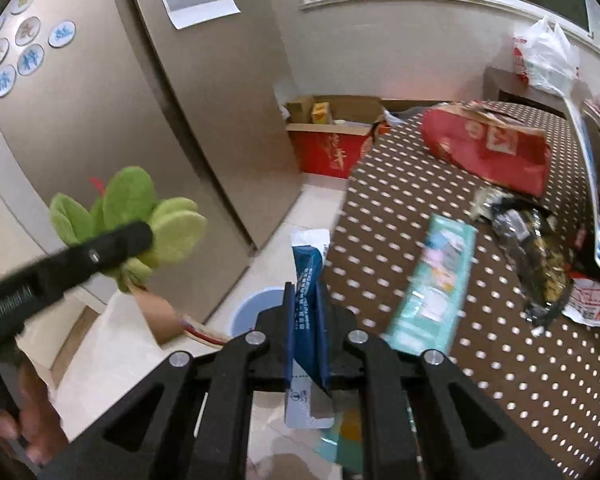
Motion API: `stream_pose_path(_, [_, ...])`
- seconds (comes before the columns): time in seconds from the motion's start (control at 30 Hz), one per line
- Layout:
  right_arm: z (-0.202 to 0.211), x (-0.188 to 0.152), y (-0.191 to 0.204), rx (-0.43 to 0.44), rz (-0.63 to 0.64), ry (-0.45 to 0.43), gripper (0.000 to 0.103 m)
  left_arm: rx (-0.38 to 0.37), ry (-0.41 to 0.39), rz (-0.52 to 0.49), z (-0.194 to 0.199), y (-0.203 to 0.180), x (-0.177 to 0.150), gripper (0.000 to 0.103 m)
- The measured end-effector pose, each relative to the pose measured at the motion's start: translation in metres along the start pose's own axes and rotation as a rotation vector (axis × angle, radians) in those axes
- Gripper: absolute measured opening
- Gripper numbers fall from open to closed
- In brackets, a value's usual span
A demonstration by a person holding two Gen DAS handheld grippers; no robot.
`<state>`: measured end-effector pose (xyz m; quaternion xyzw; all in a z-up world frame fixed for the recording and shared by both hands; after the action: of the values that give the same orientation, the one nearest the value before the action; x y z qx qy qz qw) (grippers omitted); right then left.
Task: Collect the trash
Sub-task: 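Carry the green leaf toy over the bin and open the left tool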
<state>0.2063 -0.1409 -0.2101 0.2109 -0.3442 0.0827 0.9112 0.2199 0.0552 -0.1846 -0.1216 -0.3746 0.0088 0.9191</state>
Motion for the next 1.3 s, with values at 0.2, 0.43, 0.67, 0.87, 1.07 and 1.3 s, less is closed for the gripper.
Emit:
stream_pose_path(0.2, [0.011, -0.009, -0.010, -0.071, 0.067, -0.039, 0.010, 0.041, 0.005, 0.028, -0.006, 0.011, 0.003, 0.015])
stream_pose_path(0.43, [0.019, -0.007, 0.006, -0.029, 0.117, -0.073, 0.010, 0.082, -0.011, 0.030, 0.000, 0.020, 0.005, 0.014])
stream_pose_path(0.67, [-0.007, 0.007, 0.046, 0.109, 0.144, -0.055, 0.010, 0.143, -0.012, 0.089, -0.004, 0.059, 0.013, 0.014])
stream_pose_path(0.87, [-0.037, 0.020, 0.064, 0.147, 0.148, -0.030, 0.010, 0.160, 0.021, 0.094, -0.018, 0.075, 0.010, 0.014])
stream_pose_path(1.07, [-0.052, 0.025, 0.069, 0.157, 0.148, -0.017, 0.010, 0.166, 0.070, 0.094, -0.041, 0.085, 0.004, 0.014])
stream_pose_path(1.3, [-0.075, 0.033, 0.073, 0.160, 0.141, -0.007, 0.010, 0.212, 0.102, 0.097, -0.068, 0.105, 0.009, 0.014])
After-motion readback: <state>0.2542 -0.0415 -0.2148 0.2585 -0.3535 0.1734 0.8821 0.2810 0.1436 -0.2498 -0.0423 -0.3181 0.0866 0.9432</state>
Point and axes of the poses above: each gripper's, at about its wrist camera, not at the fingertips, and z roughly against the way its jaws point, y to its left, x to its top, the point moved 2 cm from there along -z, roughly the way its jaws point, and after that the axes turned 7 degrees about x, right-handed, at the moved point
